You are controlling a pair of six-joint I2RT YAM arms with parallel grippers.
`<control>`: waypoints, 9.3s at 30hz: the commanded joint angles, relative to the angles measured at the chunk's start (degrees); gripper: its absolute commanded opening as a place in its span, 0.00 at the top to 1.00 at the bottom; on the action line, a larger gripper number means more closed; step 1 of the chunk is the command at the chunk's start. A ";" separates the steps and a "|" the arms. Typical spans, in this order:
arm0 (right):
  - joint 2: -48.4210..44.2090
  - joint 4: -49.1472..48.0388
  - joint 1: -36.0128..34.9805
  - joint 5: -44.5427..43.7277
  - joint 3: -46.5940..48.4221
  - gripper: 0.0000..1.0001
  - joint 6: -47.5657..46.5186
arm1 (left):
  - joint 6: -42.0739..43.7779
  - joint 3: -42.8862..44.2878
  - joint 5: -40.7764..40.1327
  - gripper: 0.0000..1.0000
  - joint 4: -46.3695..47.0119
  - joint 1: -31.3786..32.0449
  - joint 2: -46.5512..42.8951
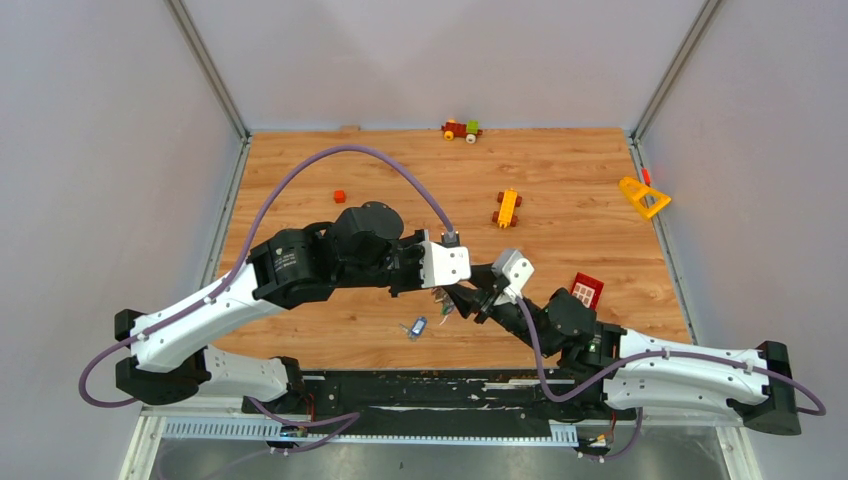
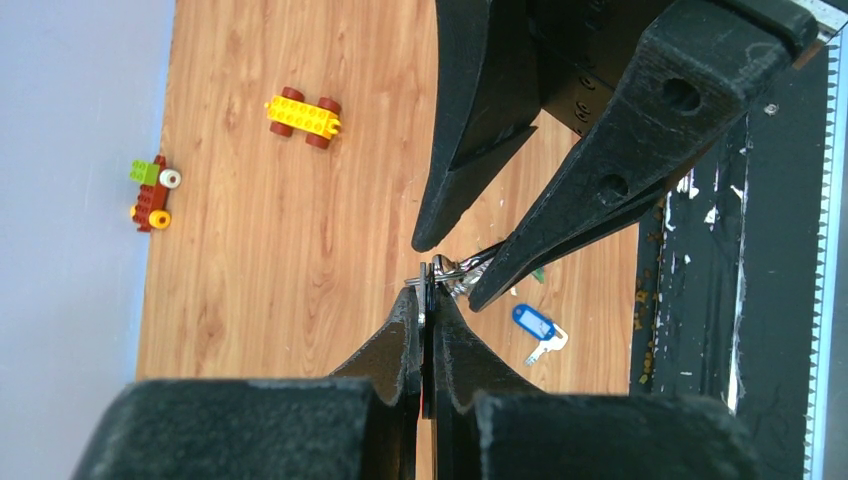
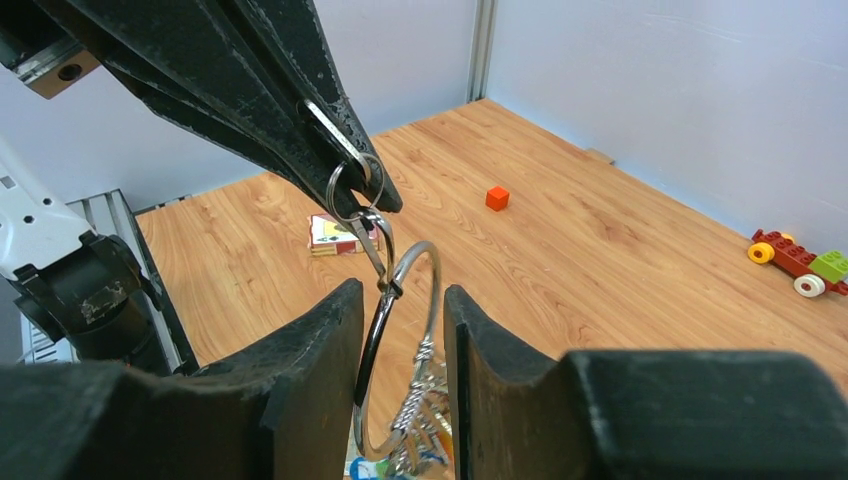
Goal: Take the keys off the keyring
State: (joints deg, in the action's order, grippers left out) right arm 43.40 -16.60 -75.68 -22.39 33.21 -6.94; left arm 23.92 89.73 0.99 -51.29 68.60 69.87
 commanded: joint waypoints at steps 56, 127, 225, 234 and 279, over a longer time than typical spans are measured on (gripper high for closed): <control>-5.69 -9.85 0.06 -3.24 -2.36 1.00 1.96 | -3.22 -4.87 -0.53 1.00 6.45 0.13 -3.46; -21.40 -1.58 0.11 -22.03 -4.67 1.00 3.43 | -23.34 -38.15 -4.53 0.87 27.72 0.14 -13.71; -19.71 16.25 0.08 11.79 3.86 1.00 11.60 | -1.21 -28.30 6.74 1.00 19.60 0.14 -21.82; -18.55 13.09 0.09 12.56 7.09 1.00 10.16 | -9.92 -39.11 12.92 1.00 32.19 0.13 -23.04; -17.45 11.59 0.05 15.89 8.36 1.00 10.99 | -25.26 -55.63 18.26 0.81 61.33 0.13 -21.33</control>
State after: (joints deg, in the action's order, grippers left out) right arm 26.94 0.97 -75.66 -6.96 40.18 3.38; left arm -0.23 32.64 18.37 9.19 68.64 48.05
